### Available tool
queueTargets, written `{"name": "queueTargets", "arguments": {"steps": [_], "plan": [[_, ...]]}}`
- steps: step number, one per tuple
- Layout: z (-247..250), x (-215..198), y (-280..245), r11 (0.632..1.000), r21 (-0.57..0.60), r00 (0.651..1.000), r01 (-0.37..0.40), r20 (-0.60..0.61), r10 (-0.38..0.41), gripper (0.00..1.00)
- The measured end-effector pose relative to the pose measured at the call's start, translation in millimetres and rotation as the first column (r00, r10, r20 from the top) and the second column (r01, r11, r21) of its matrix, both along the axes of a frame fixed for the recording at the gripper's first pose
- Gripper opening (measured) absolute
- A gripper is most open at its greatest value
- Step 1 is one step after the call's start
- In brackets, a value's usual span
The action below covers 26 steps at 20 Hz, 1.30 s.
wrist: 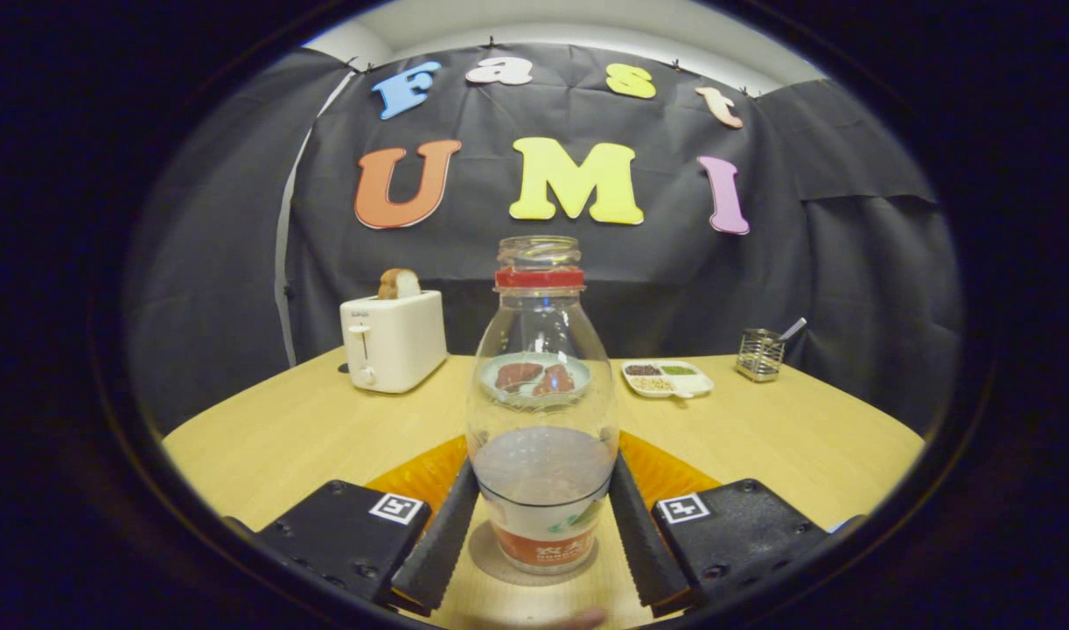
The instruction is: Take the bottle from table, then pour the juice into the cup, finally place the bottle on the coaster
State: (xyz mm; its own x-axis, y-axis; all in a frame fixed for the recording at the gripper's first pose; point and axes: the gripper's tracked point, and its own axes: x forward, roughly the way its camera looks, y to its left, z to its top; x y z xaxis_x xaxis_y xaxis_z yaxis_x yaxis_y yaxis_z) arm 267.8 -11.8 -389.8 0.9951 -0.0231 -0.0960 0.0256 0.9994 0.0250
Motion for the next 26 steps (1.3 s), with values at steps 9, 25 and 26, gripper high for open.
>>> {"name": "queueTargets", "arguments": {"steps": [9, 25, 26], "plan": [[24.4, -31.9, 8.6, 0.994, -0.107, 0.999, -0.024, -0.033, 0.021, 1.0], [187.4, -149.2, 9.0, 0.998, -0.066, 0.995, 0.005, 0.099, 0.002, 1.0], [201.1, -160.0, 6.6, 0.998, -0.061, 0.994, 0.009, 0.107, -0.002, 1.0]]}}
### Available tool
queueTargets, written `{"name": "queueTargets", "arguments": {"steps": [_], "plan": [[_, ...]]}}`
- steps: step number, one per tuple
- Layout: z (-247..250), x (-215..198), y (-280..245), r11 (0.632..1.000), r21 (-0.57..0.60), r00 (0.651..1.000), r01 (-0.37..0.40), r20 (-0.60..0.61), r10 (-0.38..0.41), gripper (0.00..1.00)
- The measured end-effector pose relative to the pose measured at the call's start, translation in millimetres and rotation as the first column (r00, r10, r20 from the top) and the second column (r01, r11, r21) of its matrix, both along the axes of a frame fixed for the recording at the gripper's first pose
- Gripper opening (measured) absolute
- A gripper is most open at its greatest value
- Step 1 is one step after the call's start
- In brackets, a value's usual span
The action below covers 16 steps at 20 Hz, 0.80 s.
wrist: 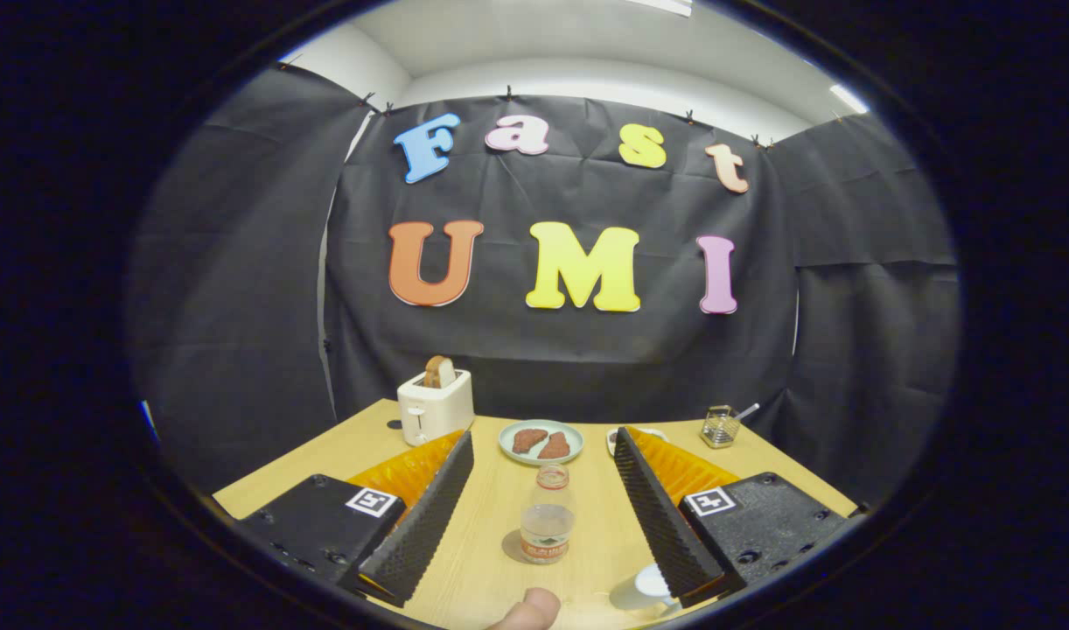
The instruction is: Take the bottle from table, then pour the juice into the cup, finally place the bottle on the coaster
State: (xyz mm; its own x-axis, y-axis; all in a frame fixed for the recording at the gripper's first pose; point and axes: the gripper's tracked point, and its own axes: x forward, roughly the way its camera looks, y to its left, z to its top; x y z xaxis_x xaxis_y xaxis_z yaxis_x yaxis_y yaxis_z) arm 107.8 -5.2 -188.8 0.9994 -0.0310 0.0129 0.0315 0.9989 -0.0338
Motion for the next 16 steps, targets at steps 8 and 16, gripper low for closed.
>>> {"name": "queueTargets", "arguments": {"steps": [8, 16], "plan": [[73.0, -70.3, -19.0, 0.997, 0.073, 0.999, 0.022, 0.023, -0.024, 1.0], [97.4, -141.7, -50.2, 0.986, 0.148, 0.992, 0.071, 0.095, -0.086, 1.0]]}}
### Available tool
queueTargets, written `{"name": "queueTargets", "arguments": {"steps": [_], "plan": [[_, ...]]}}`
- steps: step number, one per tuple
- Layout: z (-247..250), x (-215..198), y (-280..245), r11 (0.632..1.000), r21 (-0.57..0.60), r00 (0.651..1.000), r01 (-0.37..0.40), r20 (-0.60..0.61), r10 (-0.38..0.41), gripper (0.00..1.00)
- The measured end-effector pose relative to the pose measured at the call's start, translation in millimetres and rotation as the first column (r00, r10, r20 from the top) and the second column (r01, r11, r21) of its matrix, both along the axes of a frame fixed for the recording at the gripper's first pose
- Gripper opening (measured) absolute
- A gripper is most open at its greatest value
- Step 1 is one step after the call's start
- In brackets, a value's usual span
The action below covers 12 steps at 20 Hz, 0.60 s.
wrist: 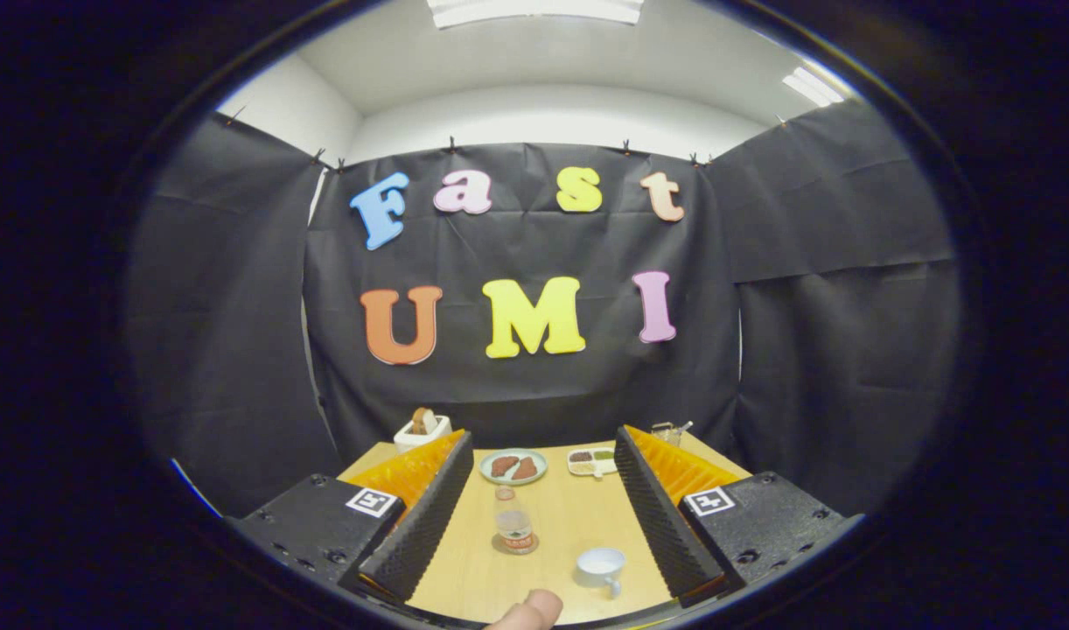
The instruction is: Take the bottle from table, then pour the juice into the cup, finally place the bottle on the coaster
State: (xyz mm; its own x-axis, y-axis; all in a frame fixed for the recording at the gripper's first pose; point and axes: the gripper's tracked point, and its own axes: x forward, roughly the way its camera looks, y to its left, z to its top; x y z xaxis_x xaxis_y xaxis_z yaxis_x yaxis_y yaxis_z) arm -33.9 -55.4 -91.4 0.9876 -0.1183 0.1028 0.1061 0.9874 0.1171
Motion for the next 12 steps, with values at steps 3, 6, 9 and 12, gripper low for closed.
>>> {"name": "queueTargets", "arguments": {"steps": [3, 6, 9, 12], "plan": [[-11.1, -13.0, -1.1, 1.0, 0.011, 1.0, -0.015, -0.026, 0.016, 1.0], [-12.5, -25.6, 1.9, 1.0, -0.018, 0.999, -0.012, -0.035, 0.011, 1.0], [-9.4, -31.1, 7.0, 0.996, -0.089, 1.0, 0.006, -0.018, -0.008, 1.0], [-20.0, -33.0, 15.9, 0.997, -0.07, 0.999, -0.013, -0.043, 0.01, 1.0]]}}
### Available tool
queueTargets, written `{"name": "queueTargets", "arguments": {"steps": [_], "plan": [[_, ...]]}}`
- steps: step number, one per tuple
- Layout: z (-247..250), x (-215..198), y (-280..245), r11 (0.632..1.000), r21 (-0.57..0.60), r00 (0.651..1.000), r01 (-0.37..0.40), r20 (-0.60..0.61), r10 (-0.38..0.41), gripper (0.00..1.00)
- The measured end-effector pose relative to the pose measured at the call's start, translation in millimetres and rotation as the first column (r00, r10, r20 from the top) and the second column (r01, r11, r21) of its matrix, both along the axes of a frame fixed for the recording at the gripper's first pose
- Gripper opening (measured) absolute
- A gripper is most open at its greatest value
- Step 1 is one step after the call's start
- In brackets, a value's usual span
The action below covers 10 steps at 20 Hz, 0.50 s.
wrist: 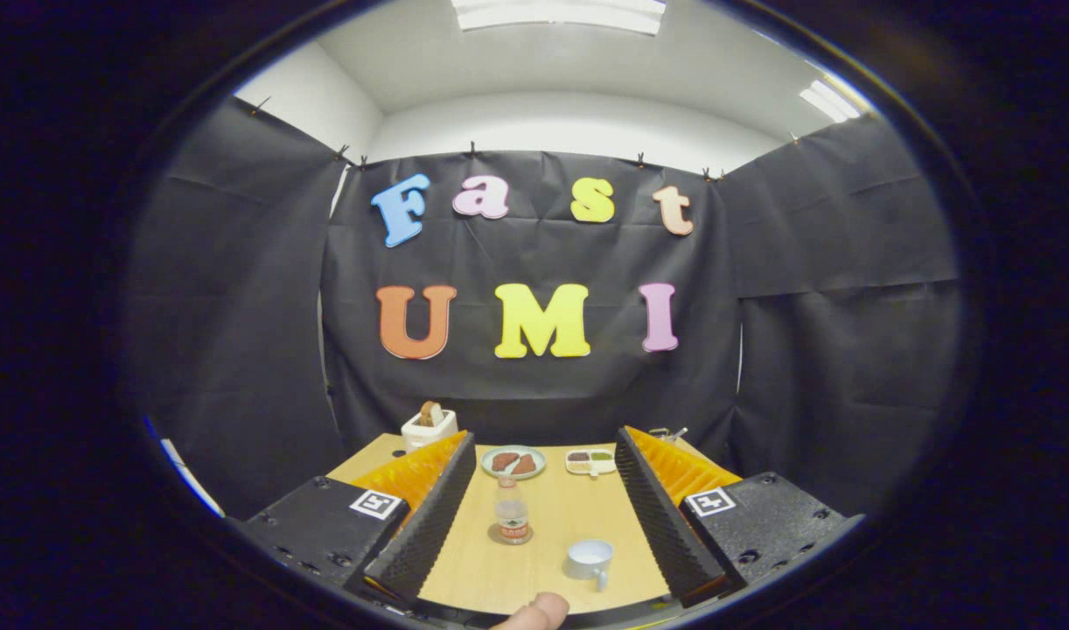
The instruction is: Take the bottle from table, then pour the juice into the cup, finally place the bottle on the coaster
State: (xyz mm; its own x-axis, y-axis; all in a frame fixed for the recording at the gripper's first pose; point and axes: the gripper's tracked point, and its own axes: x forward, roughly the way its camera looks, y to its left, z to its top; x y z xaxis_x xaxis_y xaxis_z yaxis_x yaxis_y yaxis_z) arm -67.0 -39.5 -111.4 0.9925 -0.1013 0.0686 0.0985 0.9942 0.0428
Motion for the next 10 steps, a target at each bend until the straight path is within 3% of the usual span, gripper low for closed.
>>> {"name": "queueTargets", "arguments": {"steps": [10], "plan": [[-18.1, -42.9, -12.6, 0.999, 0.027, 0.999, 0.047, -0.011, -0.046, 1.0]]}}
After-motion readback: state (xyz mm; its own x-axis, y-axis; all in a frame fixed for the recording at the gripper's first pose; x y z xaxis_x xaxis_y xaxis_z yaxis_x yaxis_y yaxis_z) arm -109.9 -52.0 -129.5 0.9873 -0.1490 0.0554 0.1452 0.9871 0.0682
